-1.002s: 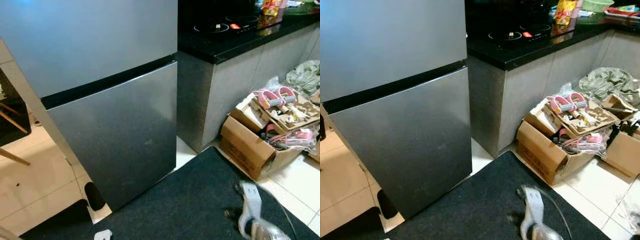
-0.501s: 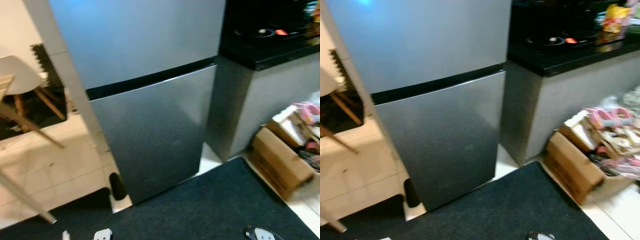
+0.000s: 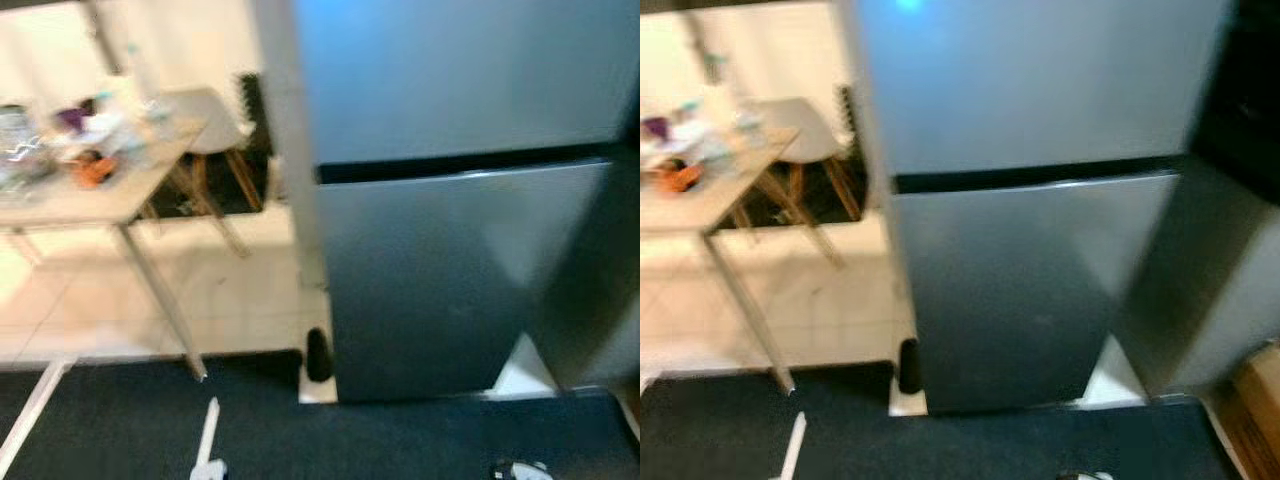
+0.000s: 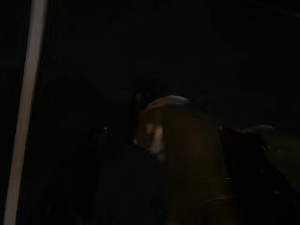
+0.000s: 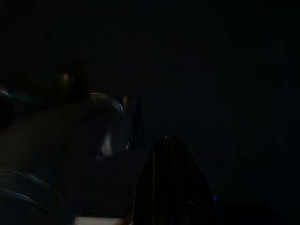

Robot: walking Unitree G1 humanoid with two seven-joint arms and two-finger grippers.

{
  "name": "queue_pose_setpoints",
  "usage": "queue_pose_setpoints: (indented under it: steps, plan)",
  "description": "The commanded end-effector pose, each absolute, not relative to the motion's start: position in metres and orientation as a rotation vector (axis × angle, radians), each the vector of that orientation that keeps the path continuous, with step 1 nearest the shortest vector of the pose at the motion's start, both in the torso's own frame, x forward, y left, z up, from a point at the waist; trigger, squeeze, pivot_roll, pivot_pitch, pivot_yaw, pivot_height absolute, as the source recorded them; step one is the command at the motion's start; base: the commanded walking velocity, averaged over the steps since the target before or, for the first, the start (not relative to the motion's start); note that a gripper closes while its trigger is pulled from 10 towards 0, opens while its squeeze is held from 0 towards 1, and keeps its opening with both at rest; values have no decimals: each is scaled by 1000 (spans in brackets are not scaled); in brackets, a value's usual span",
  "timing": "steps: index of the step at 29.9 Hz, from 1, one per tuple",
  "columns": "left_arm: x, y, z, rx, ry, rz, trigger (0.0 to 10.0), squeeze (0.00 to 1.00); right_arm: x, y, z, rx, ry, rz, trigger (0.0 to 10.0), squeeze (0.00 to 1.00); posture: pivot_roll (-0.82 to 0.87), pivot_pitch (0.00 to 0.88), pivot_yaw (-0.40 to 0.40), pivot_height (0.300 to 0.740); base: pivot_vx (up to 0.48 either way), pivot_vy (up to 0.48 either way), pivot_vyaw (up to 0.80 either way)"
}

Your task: Restocking fridge

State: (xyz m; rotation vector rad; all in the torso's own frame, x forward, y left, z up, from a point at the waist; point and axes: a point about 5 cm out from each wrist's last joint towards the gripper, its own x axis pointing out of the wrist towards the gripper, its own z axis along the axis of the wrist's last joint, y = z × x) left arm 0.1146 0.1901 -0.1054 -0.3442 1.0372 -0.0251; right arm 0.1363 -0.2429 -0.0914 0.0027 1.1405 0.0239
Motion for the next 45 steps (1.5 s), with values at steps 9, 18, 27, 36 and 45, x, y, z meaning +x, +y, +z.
queue_pose_setpoints:
  steps: [9,18,27,36,45]
  plan:
    - [118,193,-104,-325,1032,-14,10000,0,128,-239,-95,-23,1180,53,10000,0,-32,0,20,740,0,0,769]
    - [118,193,-104,-317,1035,-12,10000,0,126,-239,-96,-33,1185,66,10000,0,-37,0,20,740,0,0,769]
    - [118,199,-104,-300,1040,-3,10000,0,126,-239,-96,-57,1188,71,10000,0,-46,0,19,740,0,0,769]
    - [121,204,-103,-301,1027,52,10000,0,126,-245,-95,-70,1187,45,10000,0,-41,0,31,740,0,0,769]
    - [131,210,-99,-282,1008,83,10000,0,134,-244,-93,-93,1178,55,10000,0,-10,0,22,740,0,0,769]
